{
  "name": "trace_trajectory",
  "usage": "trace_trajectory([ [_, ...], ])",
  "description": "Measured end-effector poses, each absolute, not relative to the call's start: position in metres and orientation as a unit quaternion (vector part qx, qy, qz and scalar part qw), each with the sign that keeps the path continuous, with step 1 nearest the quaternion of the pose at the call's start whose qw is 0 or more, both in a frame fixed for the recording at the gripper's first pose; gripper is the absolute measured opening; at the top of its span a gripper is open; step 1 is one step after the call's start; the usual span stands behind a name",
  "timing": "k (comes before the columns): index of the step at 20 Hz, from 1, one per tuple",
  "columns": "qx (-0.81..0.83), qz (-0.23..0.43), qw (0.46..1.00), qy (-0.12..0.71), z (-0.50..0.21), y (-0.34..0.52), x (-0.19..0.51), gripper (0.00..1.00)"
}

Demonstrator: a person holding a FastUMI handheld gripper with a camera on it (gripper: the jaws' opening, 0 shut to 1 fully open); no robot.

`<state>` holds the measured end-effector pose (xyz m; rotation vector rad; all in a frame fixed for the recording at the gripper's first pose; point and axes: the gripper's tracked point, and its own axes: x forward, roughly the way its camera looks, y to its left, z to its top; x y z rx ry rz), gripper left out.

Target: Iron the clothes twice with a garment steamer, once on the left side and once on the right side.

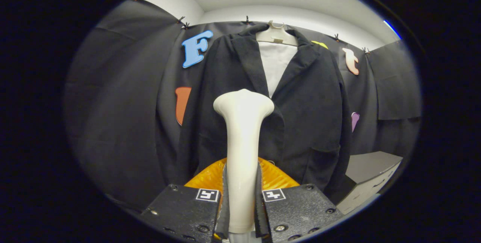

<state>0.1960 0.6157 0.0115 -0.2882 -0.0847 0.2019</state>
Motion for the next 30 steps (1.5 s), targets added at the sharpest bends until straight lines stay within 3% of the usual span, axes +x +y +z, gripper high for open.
trace_trajectory([
  [30,-0.197,0.094,0.970,0.107,-0.130,0.551,0.141,0.29],
])
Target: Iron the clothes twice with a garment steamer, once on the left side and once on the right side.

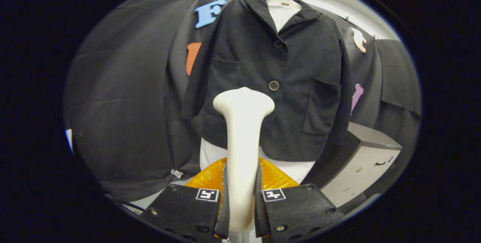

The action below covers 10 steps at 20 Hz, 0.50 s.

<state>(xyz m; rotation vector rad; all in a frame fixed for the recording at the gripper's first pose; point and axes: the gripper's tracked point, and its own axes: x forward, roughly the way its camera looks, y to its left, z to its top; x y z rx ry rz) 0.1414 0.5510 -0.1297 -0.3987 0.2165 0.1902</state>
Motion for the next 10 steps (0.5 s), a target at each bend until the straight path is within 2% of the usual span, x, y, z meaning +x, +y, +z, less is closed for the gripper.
trace_trajectory([
  [10,-0.214,0.118,0.954,0.176,-0.168,0.529,0.122,0.29],
])
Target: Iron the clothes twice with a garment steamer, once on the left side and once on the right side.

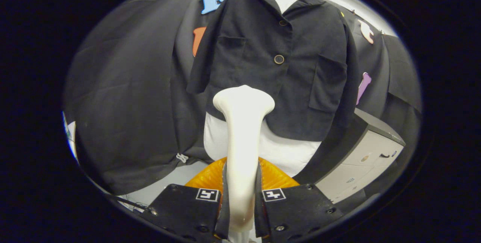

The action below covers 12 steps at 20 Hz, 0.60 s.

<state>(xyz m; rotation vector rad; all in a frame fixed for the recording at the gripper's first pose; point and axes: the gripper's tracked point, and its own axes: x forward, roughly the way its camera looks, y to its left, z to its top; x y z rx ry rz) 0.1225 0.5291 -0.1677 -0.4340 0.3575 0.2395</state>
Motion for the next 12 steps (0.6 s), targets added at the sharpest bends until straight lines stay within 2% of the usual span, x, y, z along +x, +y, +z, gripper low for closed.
trace_trajectory([
  [6,-0.196,0.139,0.947,0.215,-0.173,0.490,0.091,0.29],
  [12,-0.152,0.098,0.958,0.221,-0.139,0.408,0.070,0.29],
])
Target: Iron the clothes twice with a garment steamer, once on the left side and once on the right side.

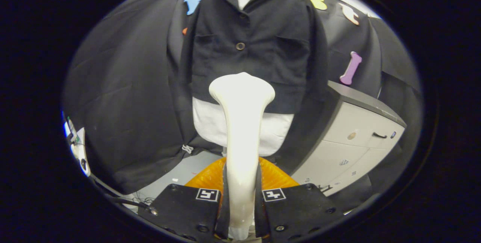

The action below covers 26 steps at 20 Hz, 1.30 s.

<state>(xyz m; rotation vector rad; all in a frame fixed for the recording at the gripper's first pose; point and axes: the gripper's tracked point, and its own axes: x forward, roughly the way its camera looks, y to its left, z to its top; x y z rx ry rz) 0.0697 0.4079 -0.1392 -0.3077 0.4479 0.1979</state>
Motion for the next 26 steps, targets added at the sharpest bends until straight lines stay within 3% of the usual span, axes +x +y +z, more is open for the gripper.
trace_trajectory([
  [10,-0.079,0.006,0.979,0.190,-0.064,0.273,0.040,0.29],
  [26,-0.046,-0.003,0.985,0.164,-0.003,0.109,-0.003,0.29],
])
